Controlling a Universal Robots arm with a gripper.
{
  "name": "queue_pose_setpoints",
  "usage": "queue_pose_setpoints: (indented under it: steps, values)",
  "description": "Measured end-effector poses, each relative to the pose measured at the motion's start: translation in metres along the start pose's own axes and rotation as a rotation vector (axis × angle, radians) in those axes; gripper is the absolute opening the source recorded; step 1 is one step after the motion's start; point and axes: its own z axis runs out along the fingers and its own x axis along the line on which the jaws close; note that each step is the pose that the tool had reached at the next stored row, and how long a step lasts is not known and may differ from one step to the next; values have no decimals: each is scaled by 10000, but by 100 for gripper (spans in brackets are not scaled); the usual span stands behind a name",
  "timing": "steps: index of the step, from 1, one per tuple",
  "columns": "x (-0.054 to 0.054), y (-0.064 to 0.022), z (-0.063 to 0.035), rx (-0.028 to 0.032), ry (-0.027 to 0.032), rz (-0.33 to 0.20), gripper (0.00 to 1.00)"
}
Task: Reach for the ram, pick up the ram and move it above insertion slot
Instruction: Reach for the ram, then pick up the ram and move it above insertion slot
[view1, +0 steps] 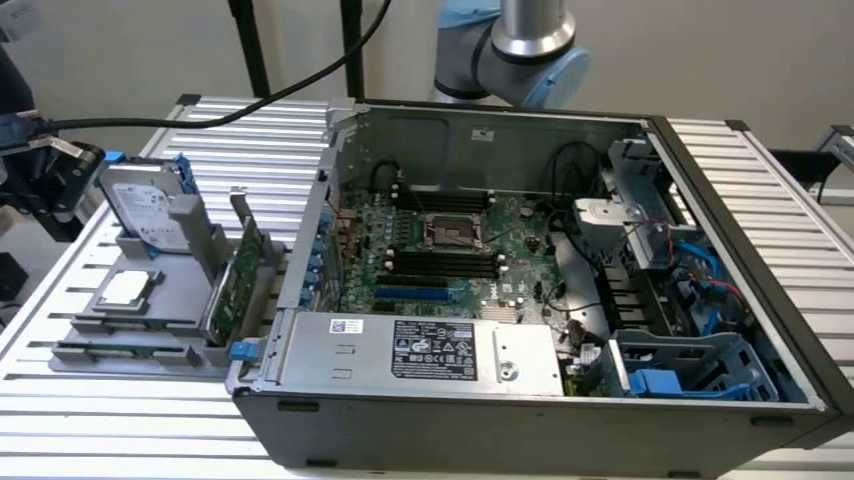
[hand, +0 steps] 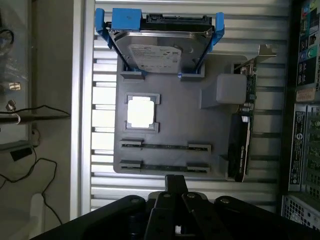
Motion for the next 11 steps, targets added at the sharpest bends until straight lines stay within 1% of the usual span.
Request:
queue_pose_setpoints:
  steps: [11]
  values:
    - [-1, -1, -1, 0, 1, -1, 11]
